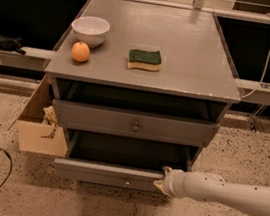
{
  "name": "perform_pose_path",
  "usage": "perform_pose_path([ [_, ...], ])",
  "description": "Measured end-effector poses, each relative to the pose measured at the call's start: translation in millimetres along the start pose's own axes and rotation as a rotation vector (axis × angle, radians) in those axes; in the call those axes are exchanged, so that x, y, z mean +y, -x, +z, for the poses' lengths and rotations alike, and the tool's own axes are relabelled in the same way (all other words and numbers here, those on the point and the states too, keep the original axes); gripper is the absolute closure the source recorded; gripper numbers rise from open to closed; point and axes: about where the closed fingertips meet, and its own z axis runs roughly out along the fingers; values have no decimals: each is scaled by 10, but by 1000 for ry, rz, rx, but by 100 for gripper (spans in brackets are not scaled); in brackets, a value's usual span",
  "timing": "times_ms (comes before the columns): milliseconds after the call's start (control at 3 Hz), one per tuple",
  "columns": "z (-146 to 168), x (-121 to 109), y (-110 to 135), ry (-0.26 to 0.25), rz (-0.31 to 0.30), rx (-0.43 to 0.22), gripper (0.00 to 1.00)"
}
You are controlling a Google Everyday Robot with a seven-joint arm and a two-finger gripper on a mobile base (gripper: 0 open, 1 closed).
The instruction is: Open middle drawer
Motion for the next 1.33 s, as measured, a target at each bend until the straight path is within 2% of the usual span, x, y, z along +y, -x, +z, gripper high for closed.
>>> perform_pose_path([
  [333, 16, 107, -23, 12, -19, -9, 100],
  [667, -2, 104, -12, 12, -19, -9, 100],
  [1000, -40, 261, -150, 20, -11, -10, 100],
  [1333, -84, 244, -117, 20, -11, -10, 100],
])
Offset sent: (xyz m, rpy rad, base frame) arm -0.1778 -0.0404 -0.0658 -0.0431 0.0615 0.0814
